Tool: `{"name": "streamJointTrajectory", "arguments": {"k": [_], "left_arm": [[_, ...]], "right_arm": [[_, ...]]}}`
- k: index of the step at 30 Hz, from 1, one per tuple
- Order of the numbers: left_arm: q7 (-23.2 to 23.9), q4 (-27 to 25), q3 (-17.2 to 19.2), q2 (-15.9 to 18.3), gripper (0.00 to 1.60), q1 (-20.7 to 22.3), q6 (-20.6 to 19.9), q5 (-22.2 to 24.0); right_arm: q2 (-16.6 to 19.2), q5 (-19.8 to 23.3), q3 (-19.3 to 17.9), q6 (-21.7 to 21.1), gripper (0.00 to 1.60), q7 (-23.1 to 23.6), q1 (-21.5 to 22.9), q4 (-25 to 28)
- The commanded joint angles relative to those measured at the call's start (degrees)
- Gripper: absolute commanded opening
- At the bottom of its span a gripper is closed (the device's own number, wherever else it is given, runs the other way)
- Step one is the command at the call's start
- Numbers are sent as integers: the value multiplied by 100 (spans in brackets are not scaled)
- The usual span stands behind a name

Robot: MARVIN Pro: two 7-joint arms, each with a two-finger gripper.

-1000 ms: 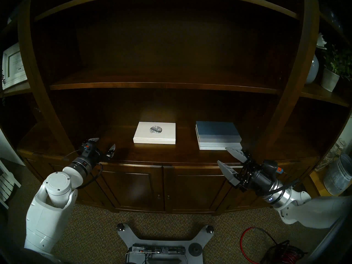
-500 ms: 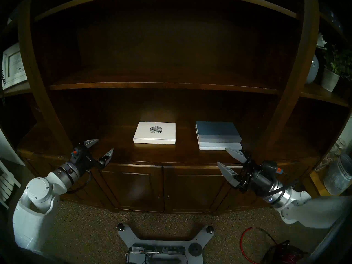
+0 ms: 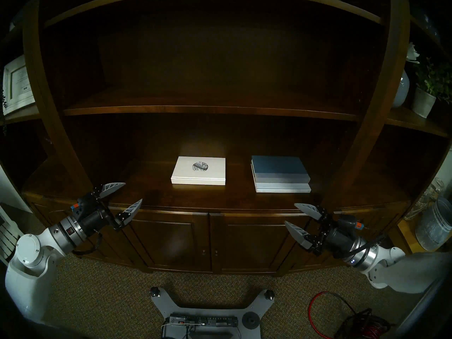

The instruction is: Close the books and align them horizontally on the shelf

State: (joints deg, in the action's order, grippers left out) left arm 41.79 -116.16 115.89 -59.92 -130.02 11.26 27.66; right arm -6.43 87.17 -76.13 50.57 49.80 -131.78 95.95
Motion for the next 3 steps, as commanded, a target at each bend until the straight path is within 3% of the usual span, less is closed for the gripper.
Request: {"name": "streamJointTrajectory", "arguments": {"k": [1,3], "left_arm": [[657,75,304,189,160,-234,618,753],[999,172,365,228,160,-259,762,994]], "right_arm": [[35,2,-172,40,160,22,-25,14],[35,-12,-204,38,160,24,-53,10]]}}
